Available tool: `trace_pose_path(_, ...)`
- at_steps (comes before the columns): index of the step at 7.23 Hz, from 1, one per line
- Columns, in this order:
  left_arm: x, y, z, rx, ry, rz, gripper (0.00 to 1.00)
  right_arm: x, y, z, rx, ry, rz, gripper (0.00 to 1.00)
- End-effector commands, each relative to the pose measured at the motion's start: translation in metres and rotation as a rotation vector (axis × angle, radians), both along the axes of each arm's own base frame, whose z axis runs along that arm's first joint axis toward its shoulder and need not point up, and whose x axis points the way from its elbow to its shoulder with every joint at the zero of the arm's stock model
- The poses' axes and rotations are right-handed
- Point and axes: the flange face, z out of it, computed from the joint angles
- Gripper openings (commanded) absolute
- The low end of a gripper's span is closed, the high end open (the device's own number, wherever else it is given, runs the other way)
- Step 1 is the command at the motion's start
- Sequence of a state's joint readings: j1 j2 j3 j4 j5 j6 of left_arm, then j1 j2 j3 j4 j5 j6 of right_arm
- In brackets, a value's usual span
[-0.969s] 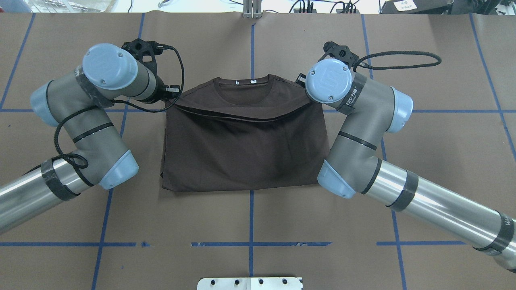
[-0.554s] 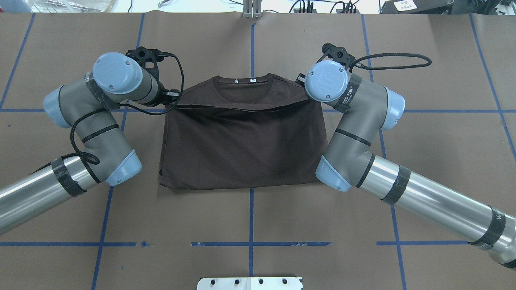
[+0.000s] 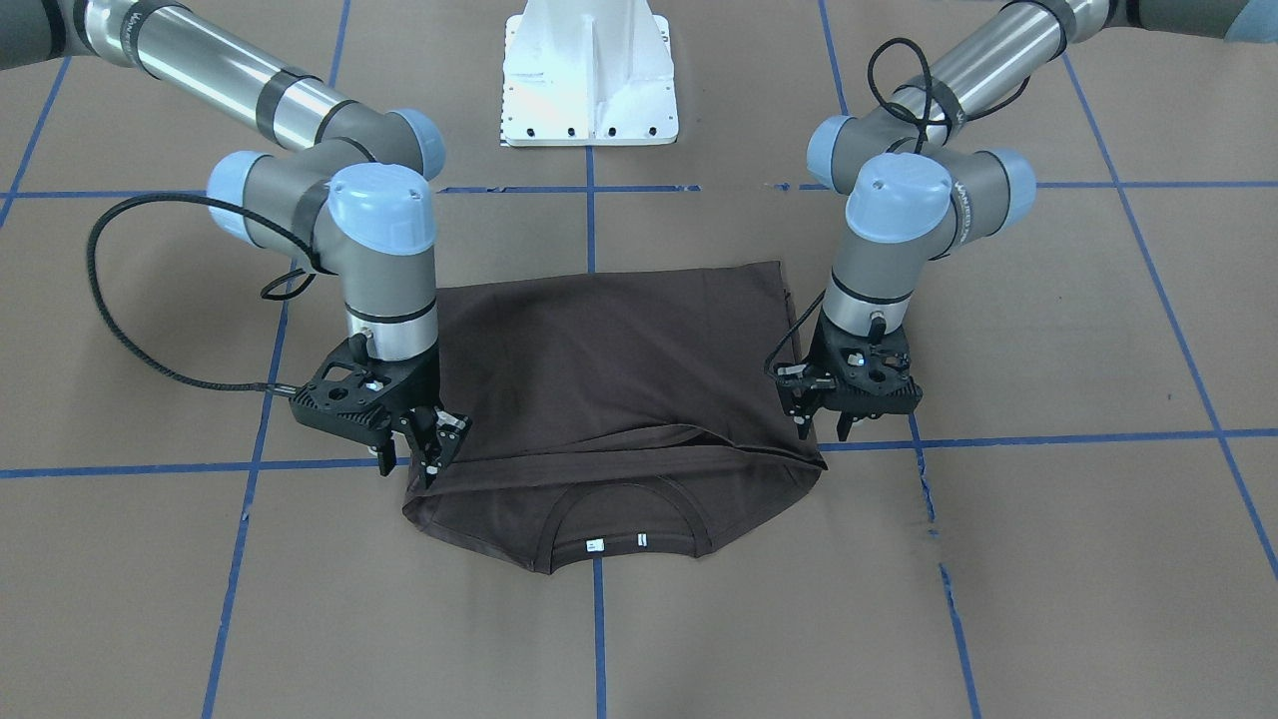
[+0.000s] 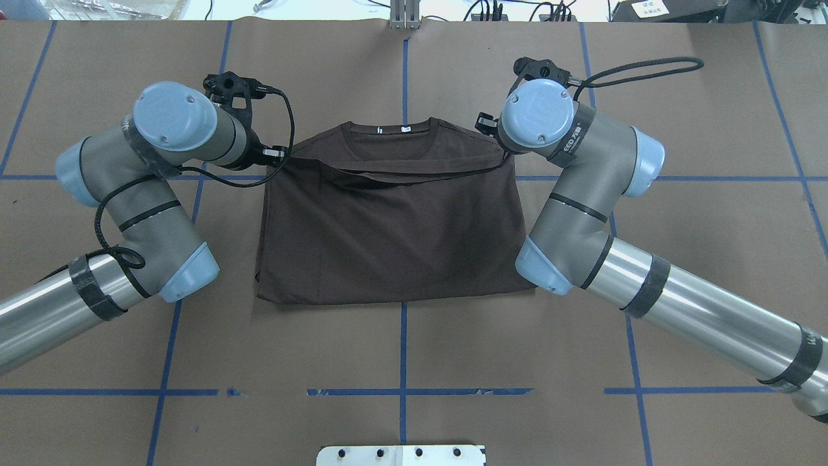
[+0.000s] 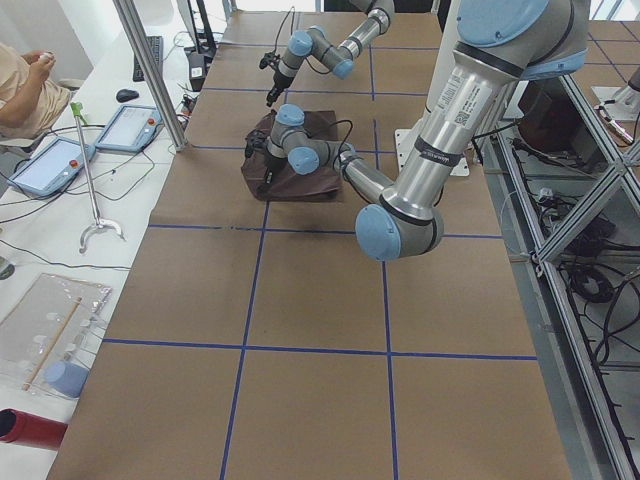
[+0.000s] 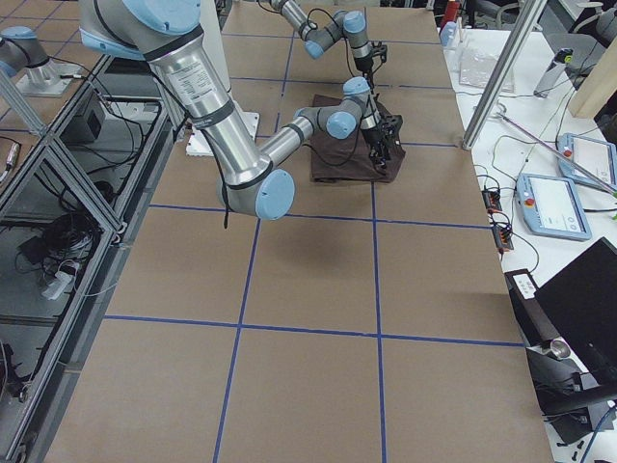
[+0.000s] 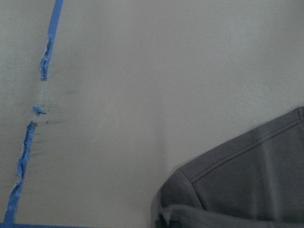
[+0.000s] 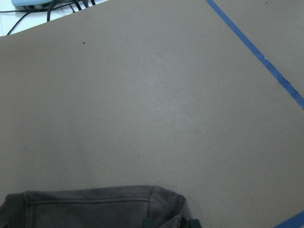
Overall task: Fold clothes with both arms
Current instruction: 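Lower the hem near the collar and open both grippers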
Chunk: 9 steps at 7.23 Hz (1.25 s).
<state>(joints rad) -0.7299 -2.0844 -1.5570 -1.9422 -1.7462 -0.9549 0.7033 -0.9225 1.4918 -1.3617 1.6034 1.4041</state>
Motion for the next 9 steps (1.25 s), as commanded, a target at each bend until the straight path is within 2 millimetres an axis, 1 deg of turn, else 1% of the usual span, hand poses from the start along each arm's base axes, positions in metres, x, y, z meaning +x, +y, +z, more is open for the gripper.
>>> trace_pose_path(1, -0.034, 0.036, 0.002, 0.033, 0.027, 0.016, 1.00, 0.050, 0.007, 0.003, 0.038, -0.031, -0.139, 1.00)
trace_pose_path(2, -0.055, 0.069, 0.016, -0.015, 0.061, 0.035, 1.00, 0.051, 0.008, 0.003, 0.039, -0.030, -0.139, 1.00)
trace_pose_path(3, -0.056, 0.111, 0.020, -0.055, 0.091, 0.055, 1.00, 0.051, 0.008, 0.004, 0.038, -0.029, -0.137, 1.00)
trace_pose_path(4, -0.036, 0.143, 0.019, -0.123, 0.163, 0.045, 0.99, 0.051, 0.008, 0.004, 0.039, -0.028, -0.136, 1.00)
trace_pose_path(5, -0.012, 0.168, 0.020, -0.185, 0.201, 0.008, 0.76, 0.050, 0.009, 0.004, 0.039, -0.028, -0.138, 1.00)
trace_pose_path(6, 0.012, 0.193, 0.022, -0.230, 0.210, -0.016, 0.59, 0.050, 0.009, 0.004, 0.039, -0.028, -0.138, 1.00)
trace_pose_path(7, 0.023, 0.204, 0.022, -0.260, 0.218, -0.016, 0.49, 0.050, 0.009, 0.004, 0.039, -0.028, -0.138, 1.00)
trace_pose_path(9, 0.026, 0.206, 0.024, -0.263, 0.214, -0.012, 0.49, 0.050, 0.009, 0.005, 0.038, -0.027, -0.138, 1.00)
